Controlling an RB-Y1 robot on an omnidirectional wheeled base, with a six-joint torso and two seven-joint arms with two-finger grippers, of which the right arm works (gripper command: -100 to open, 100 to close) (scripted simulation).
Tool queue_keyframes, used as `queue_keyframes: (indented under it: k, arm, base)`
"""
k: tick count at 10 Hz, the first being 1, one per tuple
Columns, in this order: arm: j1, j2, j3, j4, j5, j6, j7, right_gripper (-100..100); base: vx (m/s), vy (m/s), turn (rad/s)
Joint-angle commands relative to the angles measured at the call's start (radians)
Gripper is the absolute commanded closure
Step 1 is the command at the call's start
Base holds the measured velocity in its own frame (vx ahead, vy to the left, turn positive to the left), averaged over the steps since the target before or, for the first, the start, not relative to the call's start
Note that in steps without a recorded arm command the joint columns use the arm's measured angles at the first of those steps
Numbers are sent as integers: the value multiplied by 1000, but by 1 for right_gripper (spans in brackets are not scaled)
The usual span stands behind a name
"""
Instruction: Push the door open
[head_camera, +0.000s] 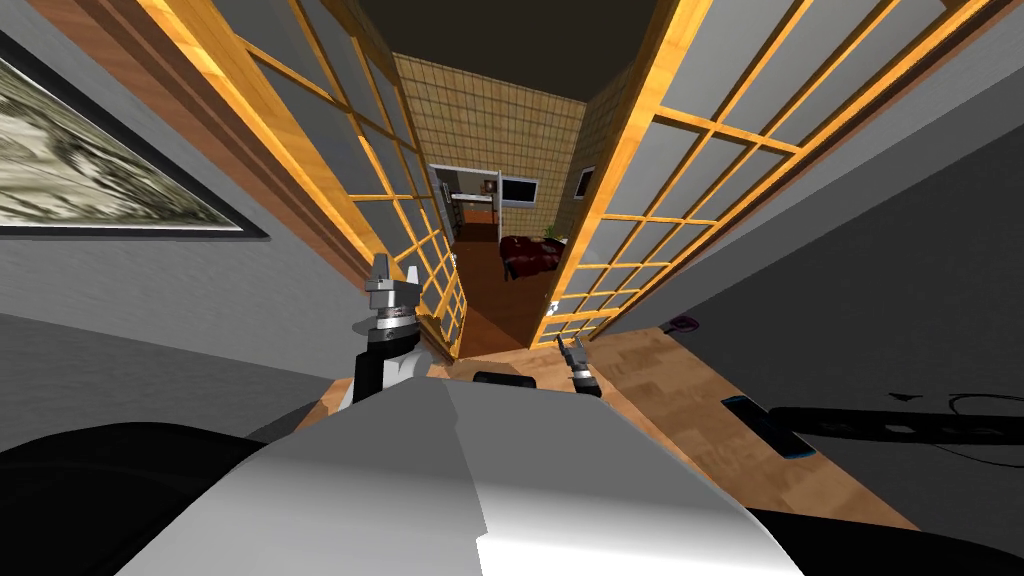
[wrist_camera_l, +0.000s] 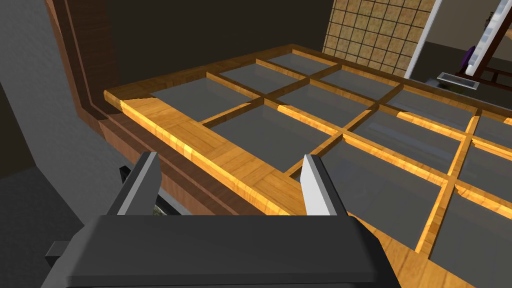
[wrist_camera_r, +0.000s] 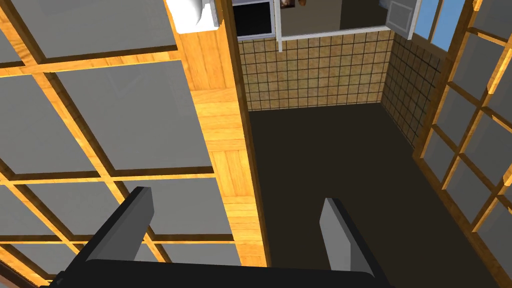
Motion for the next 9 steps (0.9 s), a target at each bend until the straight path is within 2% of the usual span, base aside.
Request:
queue_keyframes:
  k: [1,5,7,9]
  arm:
    - [-6,-4,-8,36,14,-11,26,-100]
    - [-23,-11,-26,123,46,-41,83,-100]
    - [-36,-16,-42,195,72,-66,130,-100]
    - [-42,-18,-48,226,83,-77,150,-100]
  base:
    - [90,-58,59]
    - [77,-58,51]
    - [118,-82,82]
    - [110,-68,51]
